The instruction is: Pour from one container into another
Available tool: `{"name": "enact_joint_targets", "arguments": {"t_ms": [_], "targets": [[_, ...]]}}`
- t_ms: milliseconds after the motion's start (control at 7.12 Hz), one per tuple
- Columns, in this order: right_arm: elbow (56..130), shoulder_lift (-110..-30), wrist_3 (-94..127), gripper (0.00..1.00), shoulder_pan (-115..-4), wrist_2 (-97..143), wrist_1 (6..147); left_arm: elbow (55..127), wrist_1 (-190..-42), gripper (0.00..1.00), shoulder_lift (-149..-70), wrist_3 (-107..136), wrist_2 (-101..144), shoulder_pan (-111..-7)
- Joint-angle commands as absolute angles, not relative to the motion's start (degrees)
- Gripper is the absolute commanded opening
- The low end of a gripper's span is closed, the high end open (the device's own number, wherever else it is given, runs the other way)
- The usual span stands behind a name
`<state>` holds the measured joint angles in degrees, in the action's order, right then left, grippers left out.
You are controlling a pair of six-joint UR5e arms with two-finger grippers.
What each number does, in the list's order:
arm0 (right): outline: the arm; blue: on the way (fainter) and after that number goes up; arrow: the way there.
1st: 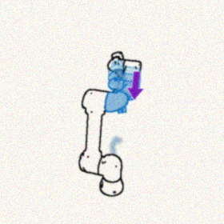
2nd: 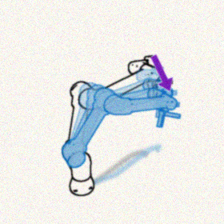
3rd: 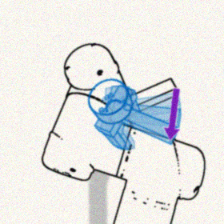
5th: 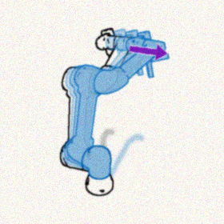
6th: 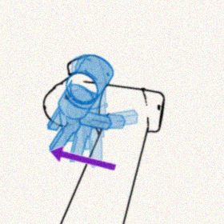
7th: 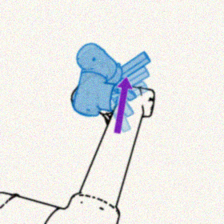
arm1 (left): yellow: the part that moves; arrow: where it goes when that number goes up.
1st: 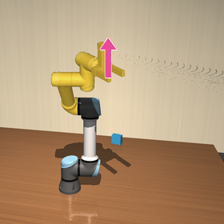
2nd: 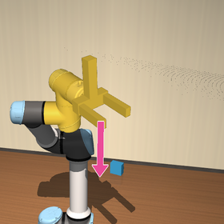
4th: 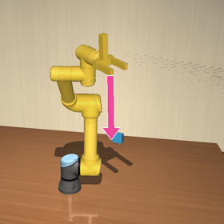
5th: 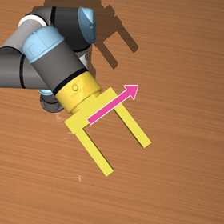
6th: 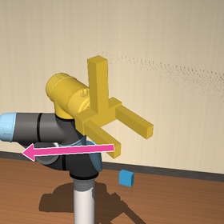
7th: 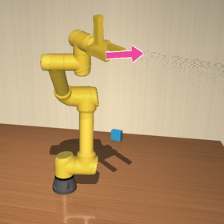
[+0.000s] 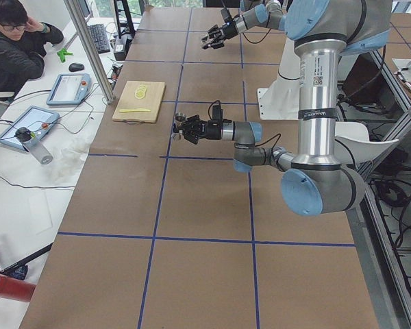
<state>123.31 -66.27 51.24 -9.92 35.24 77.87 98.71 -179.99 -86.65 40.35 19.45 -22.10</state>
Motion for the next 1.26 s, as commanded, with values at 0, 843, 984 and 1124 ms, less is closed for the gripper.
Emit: {"name": "enact_joint_targets", "arguments": {"t_ms": [0, 843, 984, 1124], "targets": [[123.31, -66.27, 51.24, 0.00, -9.93, 35.24, 77.87, 98.53, -179.30, 0.00, -87.01, 42.60, 19.60, -21.53], [123.22, -66.27, 51.24, 0.00, -9.93, 35.24, 77.87, 95.89, -179.30, 0.00, -88.50, 48.16, 19.78, -21.36], [123.22, -66.27, 51.24, 0.00, -9.93, 35.24, 77.87, 95.19, -179.30, 0.00, -88.59, 48.08, 19.78, -21.36], [123.22, -66.27, 51.24, 0.00, -9.93, 35.24, 77.87, 93.45, -179.21, 0.00, -88.68, 47.99, 19.78, -21.27]]}}
